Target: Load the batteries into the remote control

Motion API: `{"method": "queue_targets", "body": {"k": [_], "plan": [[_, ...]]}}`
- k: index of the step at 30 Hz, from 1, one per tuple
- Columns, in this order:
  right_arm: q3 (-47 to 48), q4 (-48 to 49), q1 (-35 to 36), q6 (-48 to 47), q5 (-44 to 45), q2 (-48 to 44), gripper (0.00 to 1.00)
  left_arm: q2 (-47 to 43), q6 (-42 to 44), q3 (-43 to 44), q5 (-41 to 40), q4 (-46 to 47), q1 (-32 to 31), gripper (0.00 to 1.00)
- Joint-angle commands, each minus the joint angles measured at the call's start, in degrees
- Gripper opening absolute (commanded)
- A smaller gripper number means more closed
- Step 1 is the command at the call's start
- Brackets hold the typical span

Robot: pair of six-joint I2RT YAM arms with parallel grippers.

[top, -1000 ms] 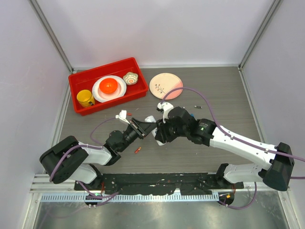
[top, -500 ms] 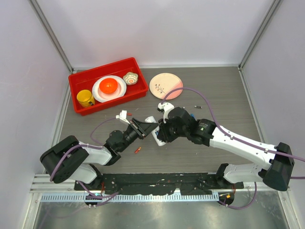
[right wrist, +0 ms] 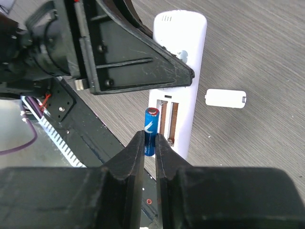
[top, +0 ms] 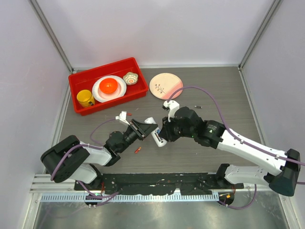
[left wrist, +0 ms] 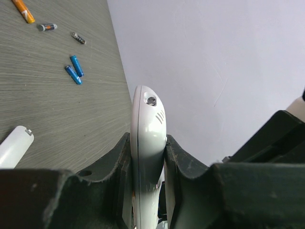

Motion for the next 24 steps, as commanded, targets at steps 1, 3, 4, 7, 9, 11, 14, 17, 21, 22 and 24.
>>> {"method": "queue_targets", "body": {"k": [1,3,4,7,9,11,14,17,21,22,24], "plan": [[3.37,2.26,0.2,0.7,0.04,-3.9,0.01,-0.02,1.48,-0.19,-1.27,9.32,-0.06,0.0],[4.06,-0.45,-1.02,0.79,3.63,-3.65,0.01,-0.02,1.83,-0.28,-1.36,9.24,0.03,0.0],[4.51,-3.86,-2.08,0.88,5.04,-2.51,0.01,-0.2,1.91,-0.36,-1.36,9.24,0.03,0.0],[4.51,-9.15,-10.15,0.79,5.06,0.13,0.01,-1.51,2.18,-1.5,-1.53,9.06,0.11,0.0],[2.32,-10.13,-14.81,-0.17,2.6,2.76,0.01,-3.62,2.7,-3.08,-1.53,8.8,0.2,0.0],[1.26,-10.57,-16.59,-0.96,4.34,6.27,0.01,-6.51,2.79,-4.23,-1.71,8.01,0.29,0.0],[0.03,-8.74,-16.76,-1.75,4.79,11.45,0.01,-10.99,3.93,-5.99,-1.71,4.42,0.38,0.0],[-1.29,-6.1,-16.68,-3.07,5.93,15.5,0.01,-18.63,6.13,-6.52,-1.71,-3.4,0.47,0.0],[-2.7,-2.32,-16.68,-4.39,11.81,21.39,0.01,-28.92,9.03,-6.69,-2.85,-15.78,0.38,0.0],[-2.61,-1.36,-16.76,-4.48,12.0,22.1,0.01,-32.16,9.82,-6.87,-3.55,-17.2,0.29,0.0],[-1.82,-0.82,-16.76,-4.57,11.65,24.03,0.01,-34.9,10.26,-7.39,-4.08,-20.71,0.38,0.0]]}}
